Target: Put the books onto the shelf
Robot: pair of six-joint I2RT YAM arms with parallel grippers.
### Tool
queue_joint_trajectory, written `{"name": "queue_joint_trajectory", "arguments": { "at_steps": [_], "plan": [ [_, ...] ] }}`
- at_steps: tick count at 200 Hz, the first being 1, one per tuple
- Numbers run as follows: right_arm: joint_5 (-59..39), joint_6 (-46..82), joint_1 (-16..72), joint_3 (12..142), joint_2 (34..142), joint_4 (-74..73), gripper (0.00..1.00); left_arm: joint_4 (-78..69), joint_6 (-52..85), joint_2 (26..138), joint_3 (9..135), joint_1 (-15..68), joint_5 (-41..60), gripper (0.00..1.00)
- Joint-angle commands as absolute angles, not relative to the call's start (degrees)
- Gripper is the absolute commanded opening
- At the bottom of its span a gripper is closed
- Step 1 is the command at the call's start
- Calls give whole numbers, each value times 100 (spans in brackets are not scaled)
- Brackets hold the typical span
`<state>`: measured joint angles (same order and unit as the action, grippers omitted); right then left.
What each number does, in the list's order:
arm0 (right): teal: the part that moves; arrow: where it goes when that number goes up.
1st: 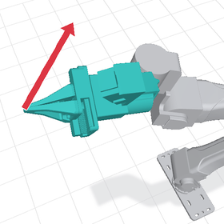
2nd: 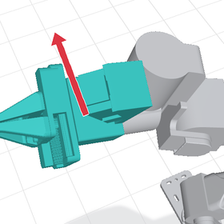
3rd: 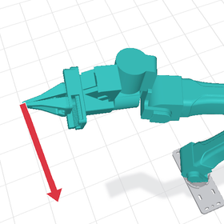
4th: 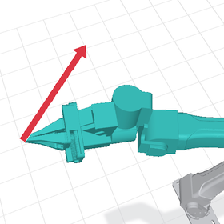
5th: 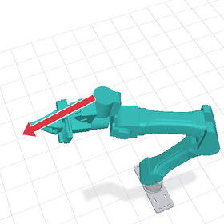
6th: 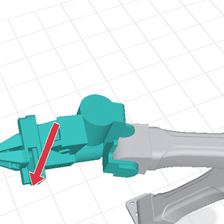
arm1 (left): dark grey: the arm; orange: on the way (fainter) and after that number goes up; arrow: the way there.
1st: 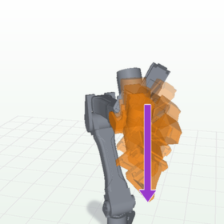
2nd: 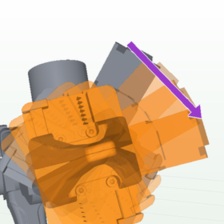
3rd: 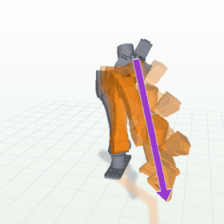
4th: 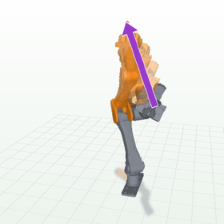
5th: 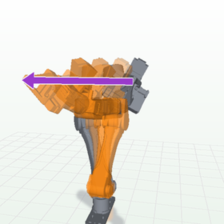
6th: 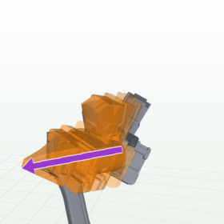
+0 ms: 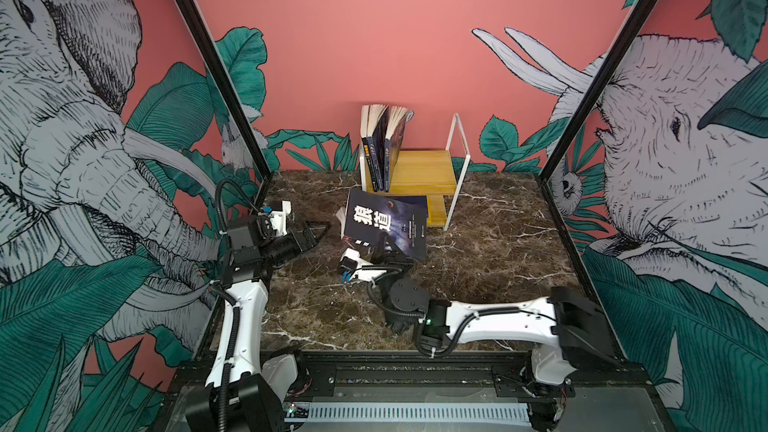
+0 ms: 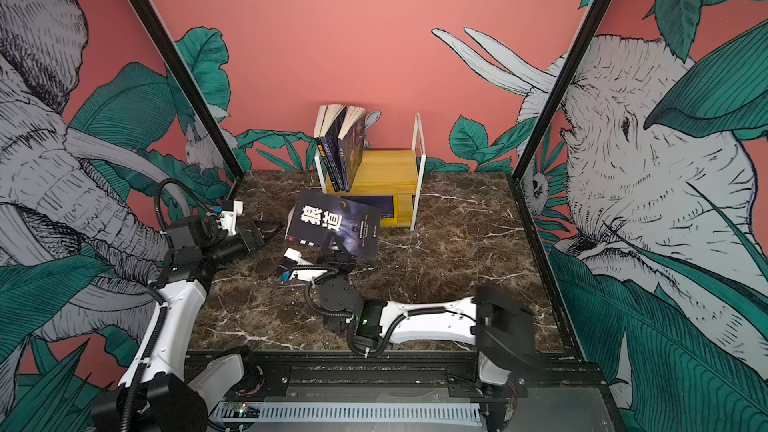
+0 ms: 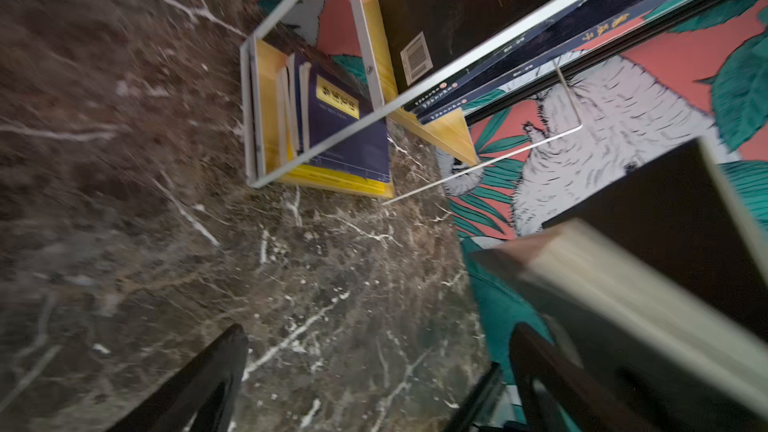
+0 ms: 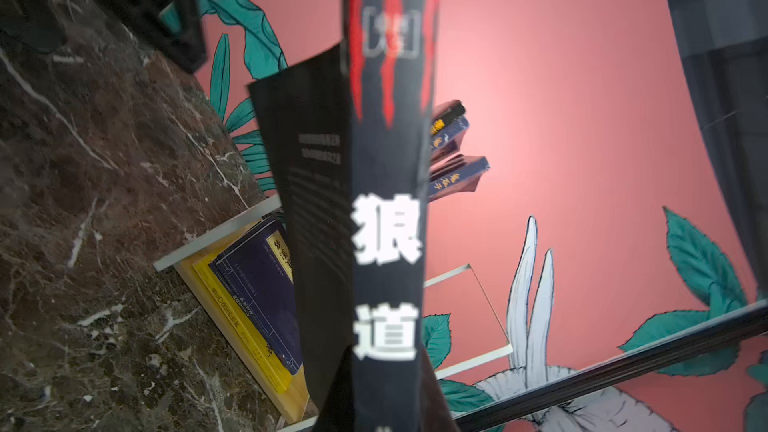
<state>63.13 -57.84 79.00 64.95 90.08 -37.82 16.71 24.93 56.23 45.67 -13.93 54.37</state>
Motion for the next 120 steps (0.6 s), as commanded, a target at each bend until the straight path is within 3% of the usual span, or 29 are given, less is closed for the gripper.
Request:
{"name": "queue_joint_trajectory", "arguments": {
  "at_steps": [1, 20, 66, 120],
  "plan": [
    [6310, -3545, 7585, 7203, 8212, -1410, 0, 1898, 1782, 5254, 4533, -1416, 4977, 99],
    [6050, -2598, 7284, 7797, 7866, -305, 0, 2017, 1350, 4963, 4445, -1412, 4959, 99],
    [5804, -1881, 6513, 8929, 7817, 310, 0, 2084, 692, 4546, 4255, -1262, 4727, 99],
    [5745, -1710, 5721, 9281, 8556, -794, 0, 2092, 90, 3766, 3885, -878, 4233, 100]
  ]
}}
